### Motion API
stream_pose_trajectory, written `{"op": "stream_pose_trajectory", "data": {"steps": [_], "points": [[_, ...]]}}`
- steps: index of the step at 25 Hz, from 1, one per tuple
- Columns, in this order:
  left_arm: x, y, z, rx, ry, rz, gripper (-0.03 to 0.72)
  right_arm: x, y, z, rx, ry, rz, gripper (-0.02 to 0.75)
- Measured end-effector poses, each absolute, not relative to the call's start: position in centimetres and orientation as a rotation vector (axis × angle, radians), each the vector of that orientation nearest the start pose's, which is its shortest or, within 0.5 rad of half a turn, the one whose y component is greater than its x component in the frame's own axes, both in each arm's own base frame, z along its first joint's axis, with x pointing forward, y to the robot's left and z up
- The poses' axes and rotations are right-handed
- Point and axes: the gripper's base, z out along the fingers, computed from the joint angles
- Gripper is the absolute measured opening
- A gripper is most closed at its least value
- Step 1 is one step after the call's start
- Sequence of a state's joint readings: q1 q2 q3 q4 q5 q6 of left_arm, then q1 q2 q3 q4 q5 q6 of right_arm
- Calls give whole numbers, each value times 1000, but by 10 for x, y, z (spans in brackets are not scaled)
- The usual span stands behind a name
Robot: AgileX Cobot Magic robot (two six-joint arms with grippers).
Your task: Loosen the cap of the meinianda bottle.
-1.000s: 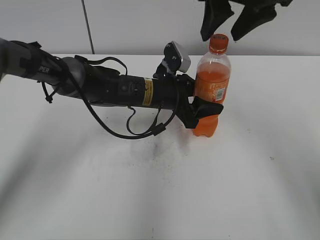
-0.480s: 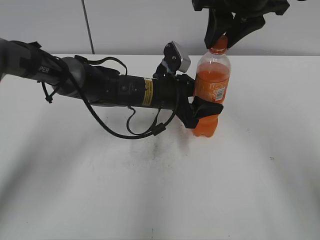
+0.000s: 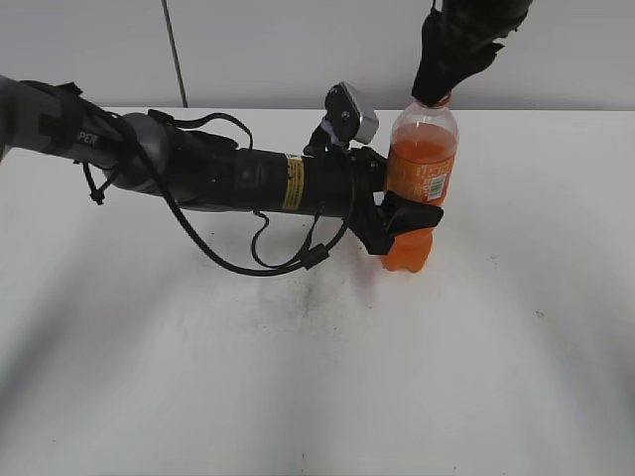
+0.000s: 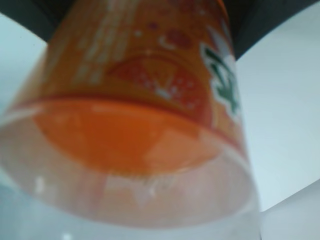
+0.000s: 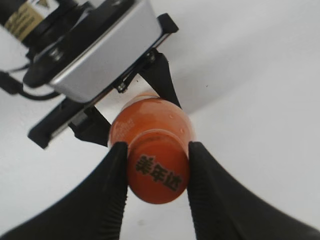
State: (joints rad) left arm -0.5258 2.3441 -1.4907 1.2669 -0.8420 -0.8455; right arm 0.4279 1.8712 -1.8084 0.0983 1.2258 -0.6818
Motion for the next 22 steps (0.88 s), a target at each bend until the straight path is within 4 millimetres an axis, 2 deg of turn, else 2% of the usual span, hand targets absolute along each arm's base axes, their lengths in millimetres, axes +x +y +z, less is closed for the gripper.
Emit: {"op": "stream_pose_trajectory", "data": {"steps": [3,6,16,19,22], "points": [[381,-296,113,1229,1570,-946,420,364,175,325,-1770,2117,-13,274],[381,-296,113,1230,1570,-946,420,364,175,325,-1894,2011,-46,274],[381,-296,113,1231,1569,-947,420,364,175,325,-1934,1974,-57,276],[381,-296,113,1231,1568,-948,420,363,174,327,-1931,1971,-61,364],[381,-296,113,1231,1568,-949,420,358,173,337,-1890,1971,-55,459]]}}
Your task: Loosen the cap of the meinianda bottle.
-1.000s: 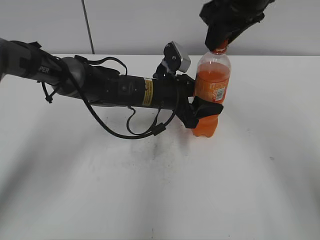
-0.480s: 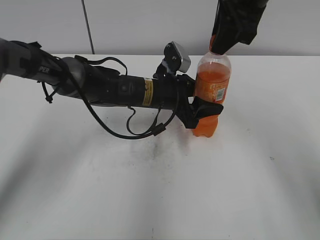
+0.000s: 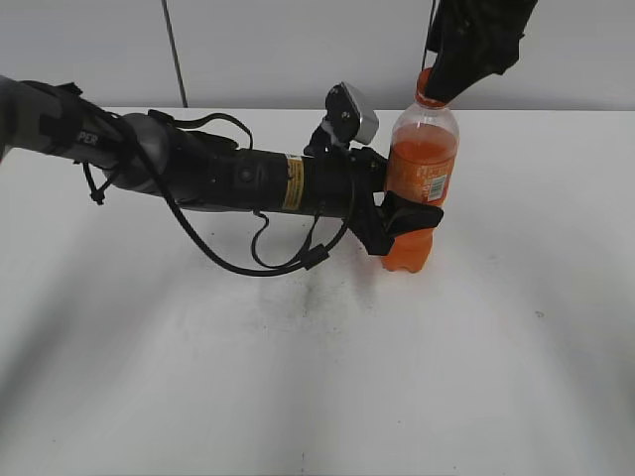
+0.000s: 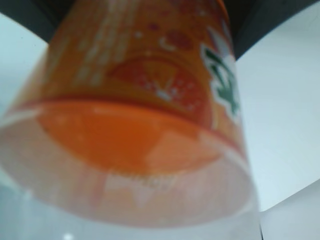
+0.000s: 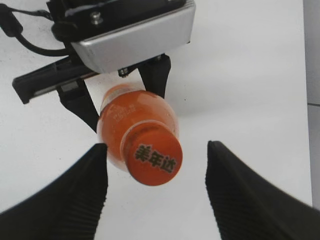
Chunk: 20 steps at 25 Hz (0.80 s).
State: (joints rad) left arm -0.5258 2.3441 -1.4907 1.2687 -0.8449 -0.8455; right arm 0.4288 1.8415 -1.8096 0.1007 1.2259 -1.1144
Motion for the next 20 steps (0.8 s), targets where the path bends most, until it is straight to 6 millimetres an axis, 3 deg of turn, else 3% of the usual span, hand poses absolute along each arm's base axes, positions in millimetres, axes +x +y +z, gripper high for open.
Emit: {"op": "stream_pose_trajectory", "data": {"steps": [3,6,11,13,16,20], "points": [[381,-296,113,1231,1568,-949,420,349,172,352,-1786,2007,-12,486],[381,-296,113,1232,1567,-949,420,343,171,362,-1570,2143,70,493],[381,-296,113,1232,1567,-949,420,342,171,364,-875,2532,261,493],[381,-296,113,1232,1567,-949,420,344,170,361,-698,2603,285,491],[381,-296,113,1232,1567,-949,420,350,170,352,-588,2659,270,476],[381,-296,113,1232,1566,-950,420,357,173,339,-566,2699,261,439]]}}
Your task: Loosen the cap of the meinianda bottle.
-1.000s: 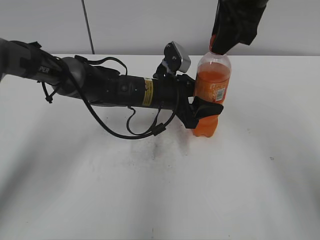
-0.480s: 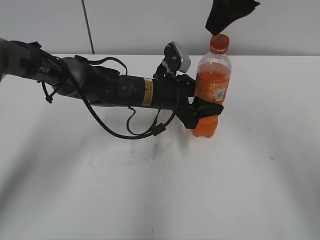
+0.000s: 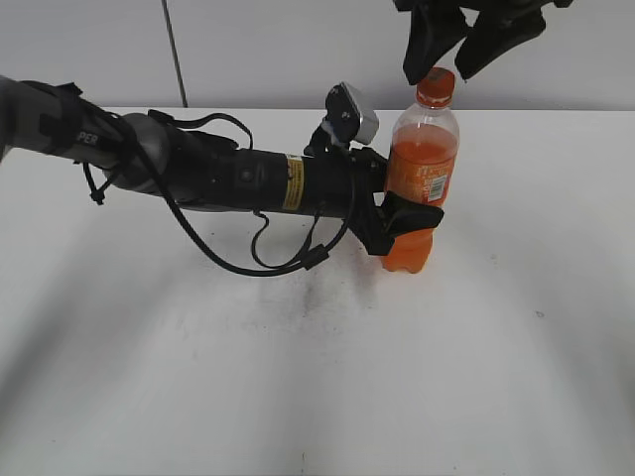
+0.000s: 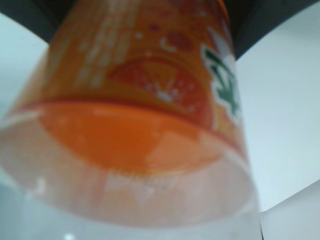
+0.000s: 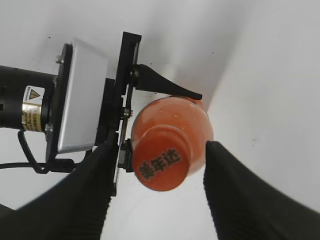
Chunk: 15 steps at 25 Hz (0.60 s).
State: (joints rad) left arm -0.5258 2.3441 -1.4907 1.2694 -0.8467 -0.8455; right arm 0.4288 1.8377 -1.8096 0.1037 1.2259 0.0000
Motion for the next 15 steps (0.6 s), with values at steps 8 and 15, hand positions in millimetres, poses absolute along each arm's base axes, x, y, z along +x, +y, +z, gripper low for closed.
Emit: {"op": "stream_pose_trajectory", "data": {"steps": [8,15], "points": [[381,-296,113,1232,1566,-950,420,361,176,329,-567,2726,277,356],[381,-296,113,1232,1566,-950,420,363,176,326,-587,2726,264,276]]}}
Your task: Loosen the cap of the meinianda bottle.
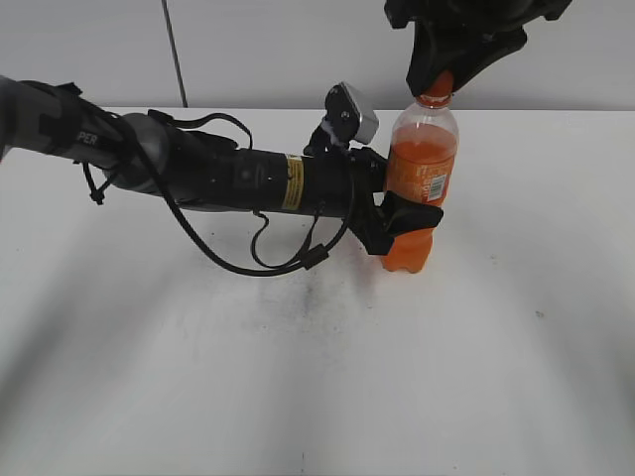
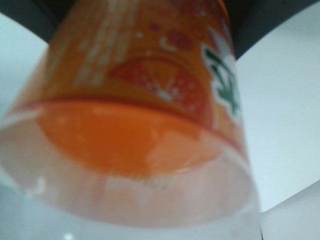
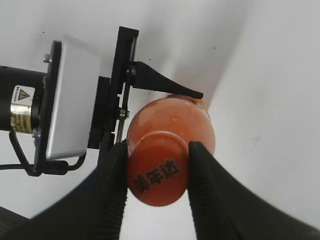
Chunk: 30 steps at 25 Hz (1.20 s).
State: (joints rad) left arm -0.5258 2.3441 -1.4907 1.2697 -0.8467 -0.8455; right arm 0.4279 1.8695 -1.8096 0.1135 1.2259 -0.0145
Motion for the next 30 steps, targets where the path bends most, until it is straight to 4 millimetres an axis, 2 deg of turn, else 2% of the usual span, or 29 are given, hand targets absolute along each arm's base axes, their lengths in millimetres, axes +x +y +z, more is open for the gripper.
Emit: {"op": "stream_pose_trajectory", "data": {"steps": [2,4,6,9,11,15,19,21,27,30], "points": [[381,-296,113,1232,1566,-950,420,363,176,326,-680,2700,246,276],[381,-296,113,1233,1565,-951,420,363,176,326,-856,2641,214,276],[381,-296,113,1240,1563,-950,420,363,176,326,-1131,2523,160,276],[381,-296,112,1240,1566,-948,420,364,175,326,-1598,2245,23,272],[381,-296,112,1237,1571,-948,420,364,174,326,-1798,2092,-40,272],[381,-296,112,1236,1573,-950,420,364,174,326,-1967,1940,-91,272],[381,-296,112,1242,1571,-950,420,362,175,329,-1979,1912,-67,272],[380,-296,113,1247,1565,-952,420,357,176,337,-1919,1931,-26,271],[380,-296,113,1253,1561,-950,420,340,166,381,-1392,2203,56,271],[380,-296,113,1254,1561,-950,420,338,154,392,-1095,2344,36,271]]}}
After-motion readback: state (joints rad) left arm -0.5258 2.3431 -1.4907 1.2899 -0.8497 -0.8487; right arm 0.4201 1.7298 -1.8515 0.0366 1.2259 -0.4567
